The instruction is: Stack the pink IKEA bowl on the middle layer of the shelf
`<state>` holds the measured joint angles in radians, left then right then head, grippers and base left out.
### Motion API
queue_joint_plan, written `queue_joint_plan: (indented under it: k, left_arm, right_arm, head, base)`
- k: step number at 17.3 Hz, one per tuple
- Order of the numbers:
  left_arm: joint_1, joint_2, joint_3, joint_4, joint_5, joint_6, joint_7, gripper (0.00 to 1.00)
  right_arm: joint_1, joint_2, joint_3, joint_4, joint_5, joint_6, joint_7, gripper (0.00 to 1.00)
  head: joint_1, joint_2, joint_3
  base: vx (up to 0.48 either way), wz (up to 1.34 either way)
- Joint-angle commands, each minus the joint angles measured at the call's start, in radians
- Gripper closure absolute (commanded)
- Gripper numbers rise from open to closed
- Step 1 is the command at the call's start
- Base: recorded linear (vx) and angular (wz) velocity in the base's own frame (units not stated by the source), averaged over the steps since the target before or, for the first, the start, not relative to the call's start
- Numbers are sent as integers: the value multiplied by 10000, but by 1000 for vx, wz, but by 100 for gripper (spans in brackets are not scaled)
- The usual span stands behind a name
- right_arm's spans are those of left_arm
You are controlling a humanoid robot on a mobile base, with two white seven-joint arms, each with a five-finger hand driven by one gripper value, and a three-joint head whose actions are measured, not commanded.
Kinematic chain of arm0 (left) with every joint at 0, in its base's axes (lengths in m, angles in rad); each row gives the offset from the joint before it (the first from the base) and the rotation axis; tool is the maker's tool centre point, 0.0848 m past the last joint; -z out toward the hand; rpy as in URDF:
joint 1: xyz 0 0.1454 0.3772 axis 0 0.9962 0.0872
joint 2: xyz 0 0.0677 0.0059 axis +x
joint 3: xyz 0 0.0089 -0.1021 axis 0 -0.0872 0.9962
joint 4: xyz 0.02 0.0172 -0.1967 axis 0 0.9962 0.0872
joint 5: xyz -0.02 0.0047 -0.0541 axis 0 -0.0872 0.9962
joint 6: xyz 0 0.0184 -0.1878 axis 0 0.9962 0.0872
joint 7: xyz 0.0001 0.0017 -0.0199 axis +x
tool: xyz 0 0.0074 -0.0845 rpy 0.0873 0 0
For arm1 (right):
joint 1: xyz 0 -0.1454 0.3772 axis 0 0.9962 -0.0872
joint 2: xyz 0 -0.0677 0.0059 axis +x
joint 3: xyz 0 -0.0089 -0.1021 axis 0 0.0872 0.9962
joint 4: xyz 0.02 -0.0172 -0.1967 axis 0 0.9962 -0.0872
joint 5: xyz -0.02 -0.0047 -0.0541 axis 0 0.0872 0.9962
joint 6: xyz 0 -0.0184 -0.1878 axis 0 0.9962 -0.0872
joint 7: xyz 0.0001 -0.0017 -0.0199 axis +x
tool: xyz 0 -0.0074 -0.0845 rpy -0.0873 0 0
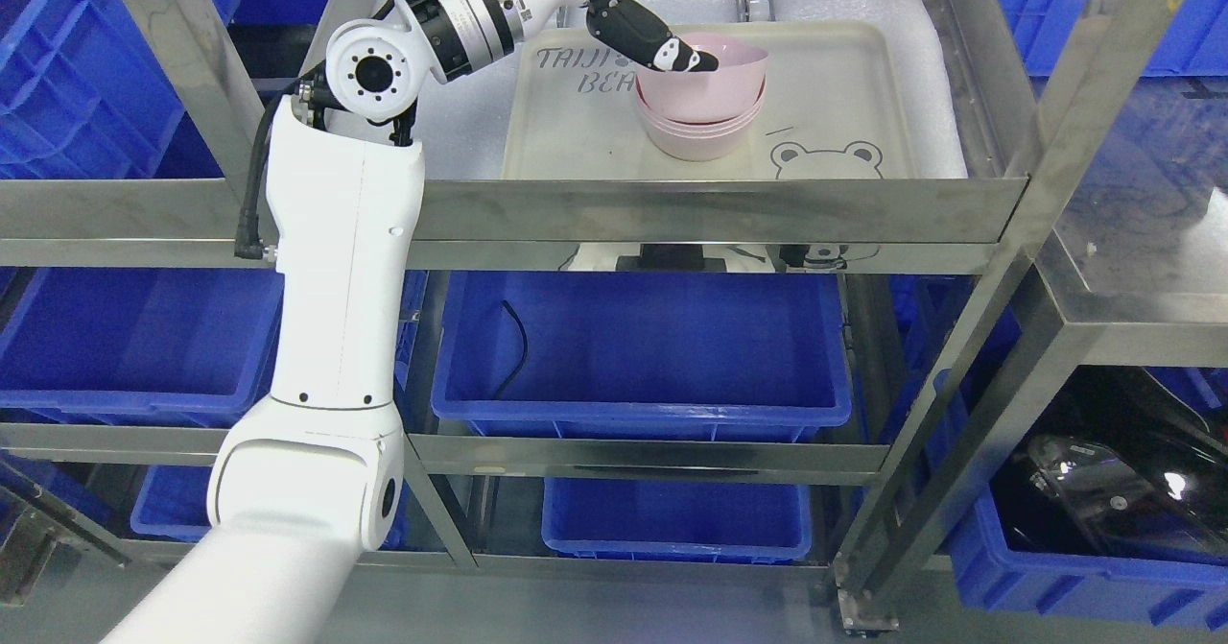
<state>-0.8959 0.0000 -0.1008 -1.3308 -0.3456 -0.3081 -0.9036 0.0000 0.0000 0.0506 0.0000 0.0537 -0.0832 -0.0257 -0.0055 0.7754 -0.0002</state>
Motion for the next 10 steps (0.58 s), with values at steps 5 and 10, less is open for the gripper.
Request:
queue_joint_plan:
  k: [5,10]
  left_arm:
    - [3170,175,-3913,-1816,2505,-428,1121,8]
    - [5350,175,-4177,-2231,2459,-1626,1029,8]
  right_arm:
    - [230,-175,0,-175,0,4,-3,0]
    - [230,-175,0,-175,0,4,-3,0]
  head:
    - [0,0,0]
    - [0,0,0]
  base:
    - [0,0]
    - [0,0]
